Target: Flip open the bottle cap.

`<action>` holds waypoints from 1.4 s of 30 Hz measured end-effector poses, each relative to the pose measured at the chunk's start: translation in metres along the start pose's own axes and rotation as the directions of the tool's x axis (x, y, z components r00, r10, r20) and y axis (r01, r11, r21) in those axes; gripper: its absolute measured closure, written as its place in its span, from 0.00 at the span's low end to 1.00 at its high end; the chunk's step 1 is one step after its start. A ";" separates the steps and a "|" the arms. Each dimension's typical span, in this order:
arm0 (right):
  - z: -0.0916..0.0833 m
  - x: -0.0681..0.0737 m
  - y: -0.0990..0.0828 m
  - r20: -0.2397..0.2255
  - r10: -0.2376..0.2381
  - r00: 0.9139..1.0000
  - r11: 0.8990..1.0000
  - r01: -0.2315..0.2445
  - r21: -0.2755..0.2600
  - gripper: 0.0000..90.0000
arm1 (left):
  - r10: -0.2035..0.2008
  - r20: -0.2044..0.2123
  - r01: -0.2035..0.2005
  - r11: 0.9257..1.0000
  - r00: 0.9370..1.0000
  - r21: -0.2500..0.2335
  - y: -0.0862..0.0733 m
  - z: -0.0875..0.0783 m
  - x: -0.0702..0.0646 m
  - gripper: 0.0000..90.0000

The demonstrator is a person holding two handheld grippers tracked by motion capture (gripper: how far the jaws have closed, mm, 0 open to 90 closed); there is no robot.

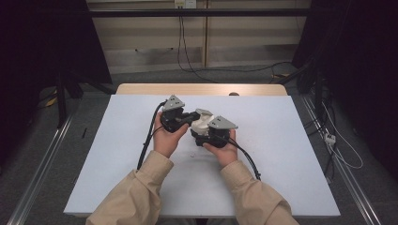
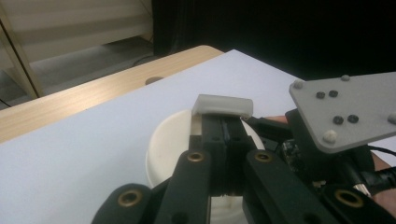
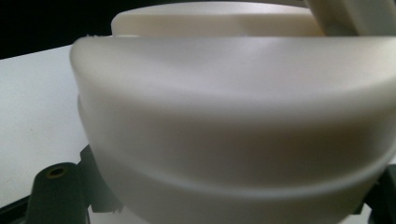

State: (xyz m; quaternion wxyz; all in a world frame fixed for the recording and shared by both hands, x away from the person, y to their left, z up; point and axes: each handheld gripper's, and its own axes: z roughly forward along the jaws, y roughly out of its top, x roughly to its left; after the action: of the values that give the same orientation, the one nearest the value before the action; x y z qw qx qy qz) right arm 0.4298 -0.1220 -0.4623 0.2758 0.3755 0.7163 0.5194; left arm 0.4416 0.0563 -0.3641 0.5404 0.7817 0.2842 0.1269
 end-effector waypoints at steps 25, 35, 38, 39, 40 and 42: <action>0.000 0.000 0.000 0.003 0.003 1.000 1.000 -0.003 0.003 0.21 | 0.012 0.005 -0.012 1.000 1.000 0.004 0.015 0.013 0.002 1.00; 0.000 0.000 0.000 0.003 0.005 1.000 1.000 -0.005 0.004 0.21 | 0.020 0.006 -0.020 1.000 1.000 0.013 0.022 0.017 0.002 1.00; 0.000 0.000 0.000 0.003 0.005 1.000 1.000 -0.005 0.004 0.21 | 0.017 0.010 -0.017 1.000 1.000 0.015 0.023 0.018 0.002 1.00; 0.000 0.000 0.000 0.004 0.005 1.000 1.000 -0.005 0.004 0.21 | 0.016 0.010 -0.016 1.000 1.000 0.015 0.023 0.019 0.002 1.00; 0.000 0.000 0.000 0.004 0.004 1.000 1.000 -0.004 0.004 0.21 | 0.018 0.011 -0.018 1.000 1.000 0.015 0.024 0.019 0.002 1.00; 0.000 0.000 0.000 0.004 0.004 1.000 1.000 -0.005 0.004 0.21 | 0.014 0.012 -0.014 1.000 1.000 0.016 0.025 0.020 0.002 1.00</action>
State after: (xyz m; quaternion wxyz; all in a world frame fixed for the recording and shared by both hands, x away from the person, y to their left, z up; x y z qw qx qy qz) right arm 0.4303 -0.1222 -0.4623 0.2752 0.3787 0.7161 0.5178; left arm 0.4609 0.0361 -0.3494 0.5351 0.7887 0.2763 0.1236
